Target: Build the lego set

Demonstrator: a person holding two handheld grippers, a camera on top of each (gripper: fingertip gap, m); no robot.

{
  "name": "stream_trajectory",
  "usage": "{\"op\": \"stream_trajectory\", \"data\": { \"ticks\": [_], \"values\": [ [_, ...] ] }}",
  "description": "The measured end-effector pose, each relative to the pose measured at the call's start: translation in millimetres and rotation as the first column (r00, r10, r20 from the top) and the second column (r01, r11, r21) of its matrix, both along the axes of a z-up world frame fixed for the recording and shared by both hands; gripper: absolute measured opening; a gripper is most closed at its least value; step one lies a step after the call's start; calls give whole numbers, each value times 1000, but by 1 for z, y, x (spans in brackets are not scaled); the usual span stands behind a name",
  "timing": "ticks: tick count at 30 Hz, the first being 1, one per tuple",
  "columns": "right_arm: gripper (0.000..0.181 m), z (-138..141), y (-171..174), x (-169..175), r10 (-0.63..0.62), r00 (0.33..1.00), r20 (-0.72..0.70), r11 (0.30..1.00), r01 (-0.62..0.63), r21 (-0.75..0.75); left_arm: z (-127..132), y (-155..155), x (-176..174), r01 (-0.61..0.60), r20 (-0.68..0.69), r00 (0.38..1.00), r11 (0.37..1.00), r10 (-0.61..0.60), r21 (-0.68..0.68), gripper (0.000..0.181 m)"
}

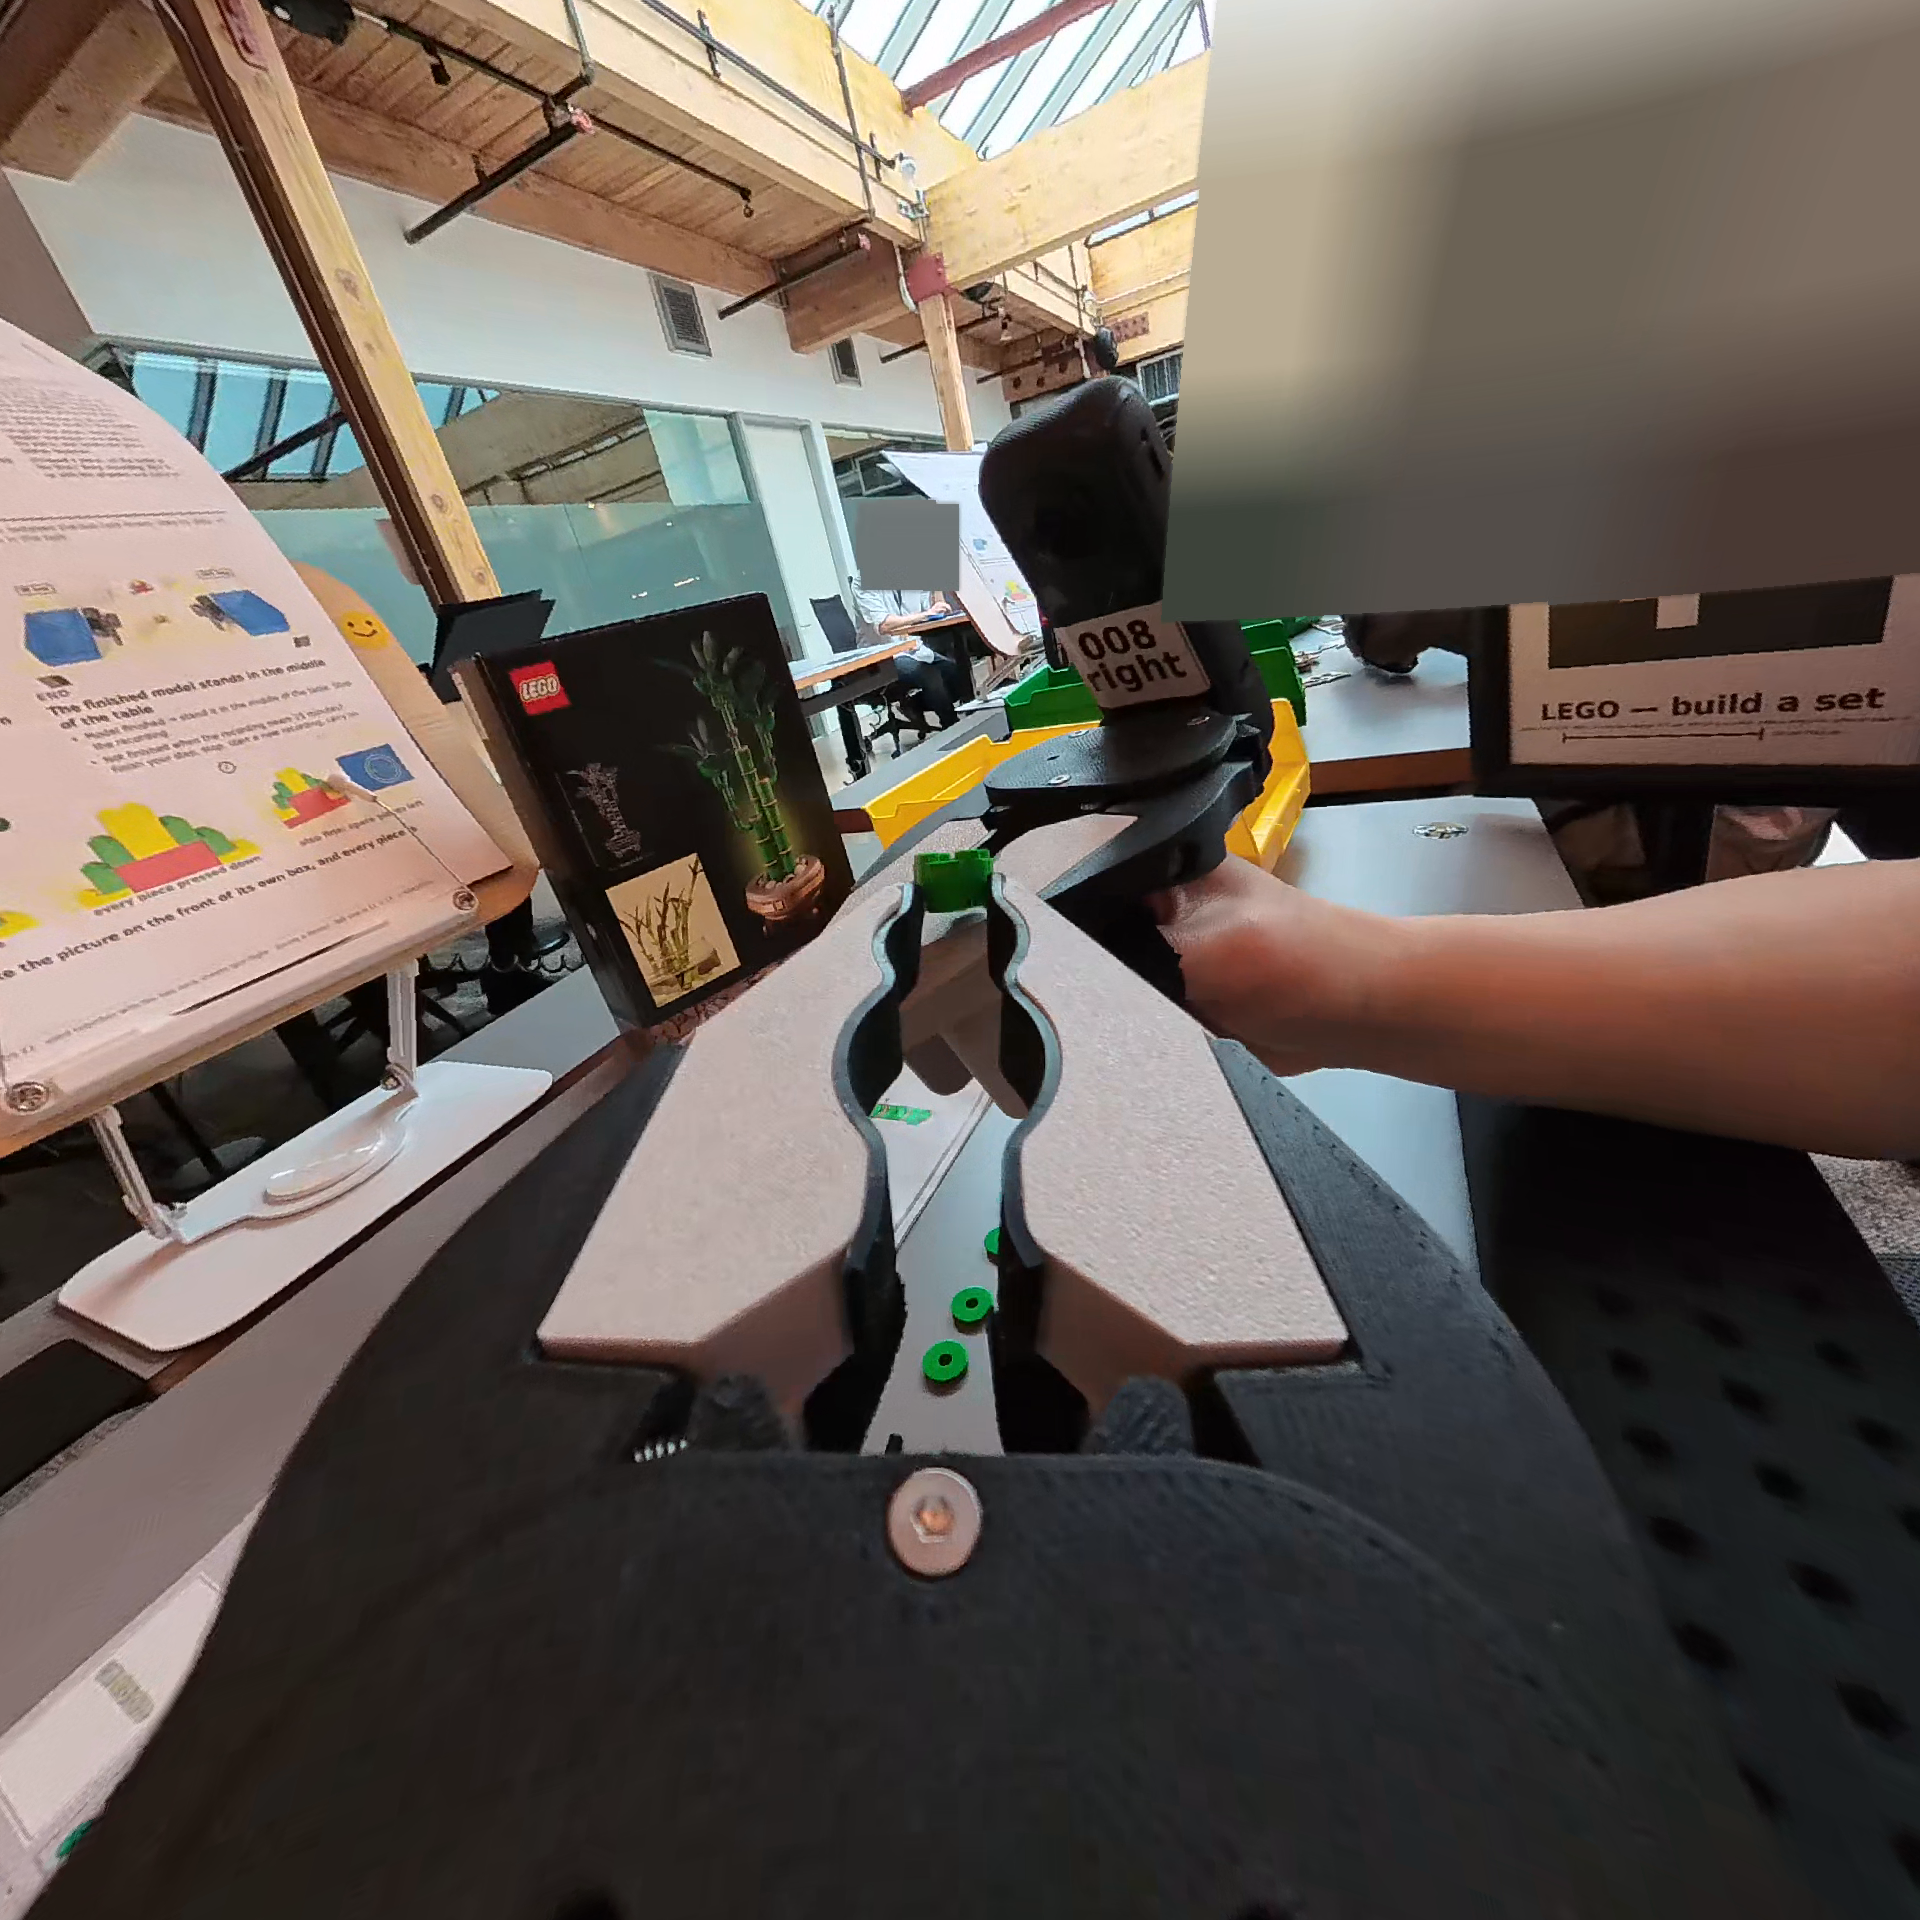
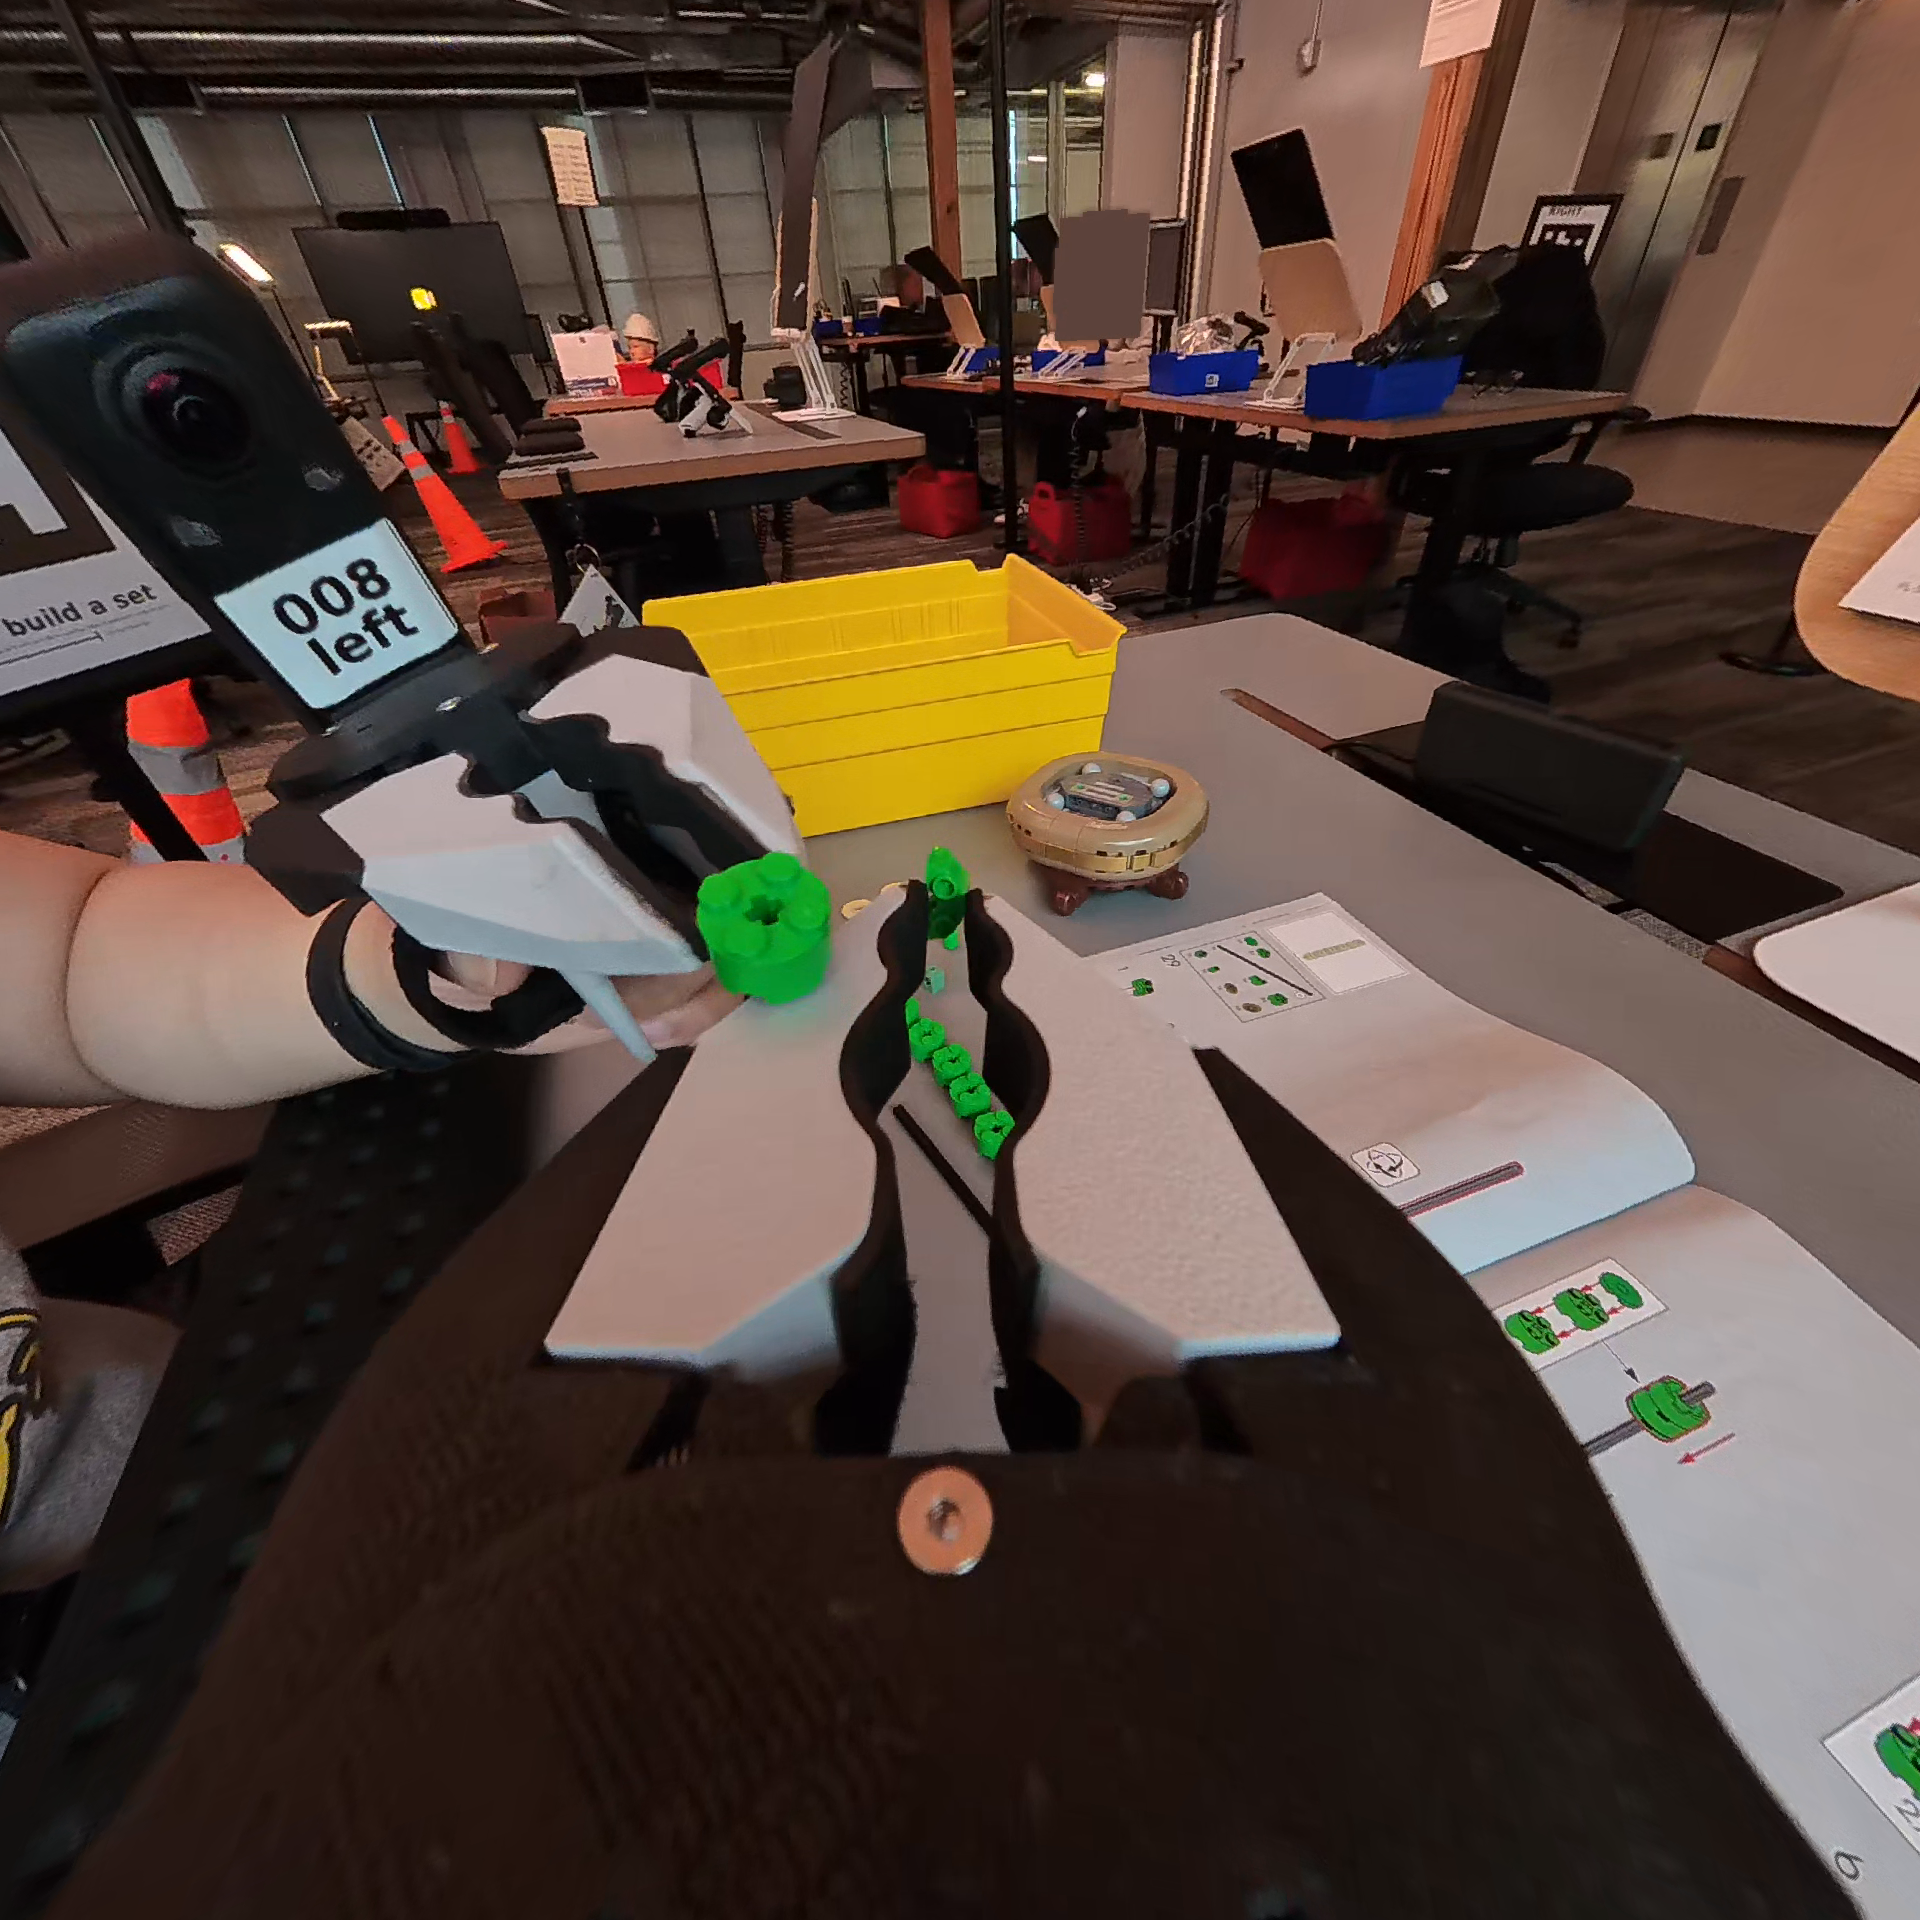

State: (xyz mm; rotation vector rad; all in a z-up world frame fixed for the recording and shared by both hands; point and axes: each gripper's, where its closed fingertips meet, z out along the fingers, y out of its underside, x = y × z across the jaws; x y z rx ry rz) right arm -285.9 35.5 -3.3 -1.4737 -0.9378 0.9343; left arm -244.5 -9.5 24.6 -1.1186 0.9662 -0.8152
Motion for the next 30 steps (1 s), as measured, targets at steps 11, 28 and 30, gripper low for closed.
{"op": "stream_trajectory", "data": {
  "ticks": [11, 28, 30],
  "values": [
    [6, -3, -1, -2, -8, 1000, 18, 1000, 8, 14, -6, 3, -1, -14, -13, 1000, 1000, 14, -9, 10],
    [6, 0, -4, -1, 4, 1000, -9, 1000, -3, 14, -7, 2, 0, -5, -13, 1000, 999, 5, -43, 10],
    [6, 0, -4, -1, 2, 1000, -11, 1000, -2, 19, -7, 2, 0, -5, -14, 1000, 999, 5, -44, 11]
  ]
}}
